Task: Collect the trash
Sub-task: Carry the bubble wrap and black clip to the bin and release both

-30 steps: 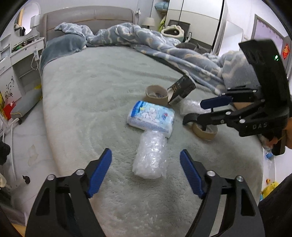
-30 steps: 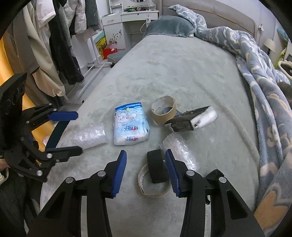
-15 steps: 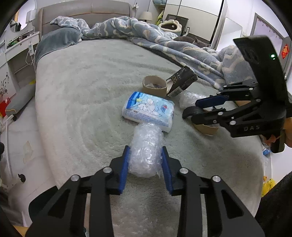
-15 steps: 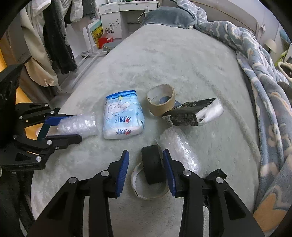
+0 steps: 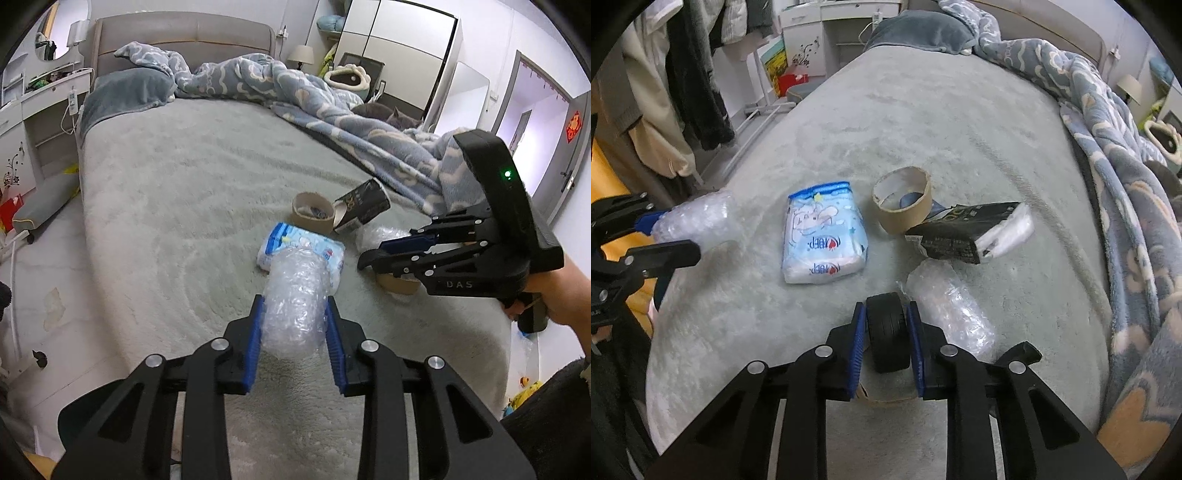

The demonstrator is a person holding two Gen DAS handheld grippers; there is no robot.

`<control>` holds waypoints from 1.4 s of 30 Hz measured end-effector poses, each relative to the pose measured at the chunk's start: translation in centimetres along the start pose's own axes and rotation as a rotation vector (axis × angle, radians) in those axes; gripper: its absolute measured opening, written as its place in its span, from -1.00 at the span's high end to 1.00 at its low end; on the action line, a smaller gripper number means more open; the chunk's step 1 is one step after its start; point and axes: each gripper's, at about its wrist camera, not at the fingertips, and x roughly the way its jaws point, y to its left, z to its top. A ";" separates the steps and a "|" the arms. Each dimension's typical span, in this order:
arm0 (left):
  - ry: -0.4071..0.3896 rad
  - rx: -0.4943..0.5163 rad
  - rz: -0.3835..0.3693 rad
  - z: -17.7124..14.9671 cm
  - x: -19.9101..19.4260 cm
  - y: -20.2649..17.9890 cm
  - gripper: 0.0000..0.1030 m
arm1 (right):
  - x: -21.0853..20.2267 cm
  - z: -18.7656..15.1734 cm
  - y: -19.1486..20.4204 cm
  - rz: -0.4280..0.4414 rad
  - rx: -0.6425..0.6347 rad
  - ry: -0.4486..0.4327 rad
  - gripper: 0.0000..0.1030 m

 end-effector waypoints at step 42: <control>0.016 -0.319 0.292 -5.2 -9.7 12.8 0.33 | -5.5 5.2 11.1 0.251 0.296 -0.259 0.61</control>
